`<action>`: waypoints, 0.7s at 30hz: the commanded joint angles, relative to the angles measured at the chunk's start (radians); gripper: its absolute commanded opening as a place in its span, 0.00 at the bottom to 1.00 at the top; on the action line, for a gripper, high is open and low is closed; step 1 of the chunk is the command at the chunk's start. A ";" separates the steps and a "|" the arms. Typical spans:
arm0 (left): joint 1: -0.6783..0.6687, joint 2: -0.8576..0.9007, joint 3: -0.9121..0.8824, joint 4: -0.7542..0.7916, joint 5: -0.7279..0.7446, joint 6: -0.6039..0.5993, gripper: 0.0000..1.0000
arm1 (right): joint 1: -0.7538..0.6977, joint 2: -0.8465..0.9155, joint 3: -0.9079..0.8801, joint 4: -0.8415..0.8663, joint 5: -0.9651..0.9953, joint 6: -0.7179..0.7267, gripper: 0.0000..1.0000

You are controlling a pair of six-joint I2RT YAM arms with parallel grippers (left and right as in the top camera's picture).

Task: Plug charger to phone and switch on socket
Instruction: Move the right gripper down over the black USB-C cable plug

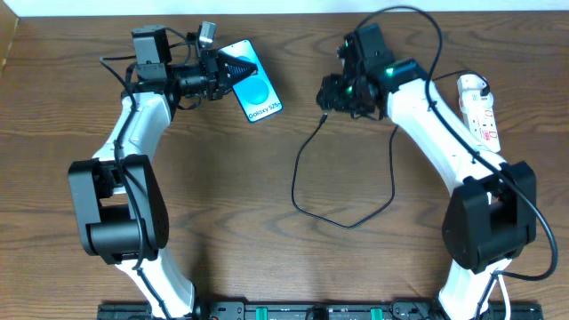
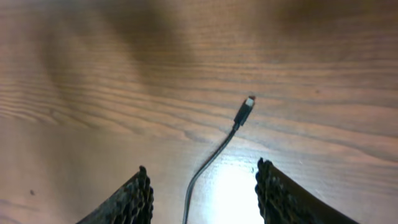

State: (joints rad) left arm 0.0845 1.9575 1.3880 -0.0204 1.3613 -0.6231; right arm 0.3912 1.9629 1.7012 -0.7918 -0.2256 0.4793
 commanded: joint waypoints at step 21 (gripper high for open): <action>0.012 -0.024 0.010 0.005 0.041 -0.002 0.08 | 0.046 0.323 0.220 -0.127 0.033 0.165 0.31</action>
State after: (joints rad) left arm 0.0929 1.9575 1.3876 -0.0200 1.3628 -0.6247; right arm 0.4191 2.2601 1.9175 -0.9211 -0.1970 0.6163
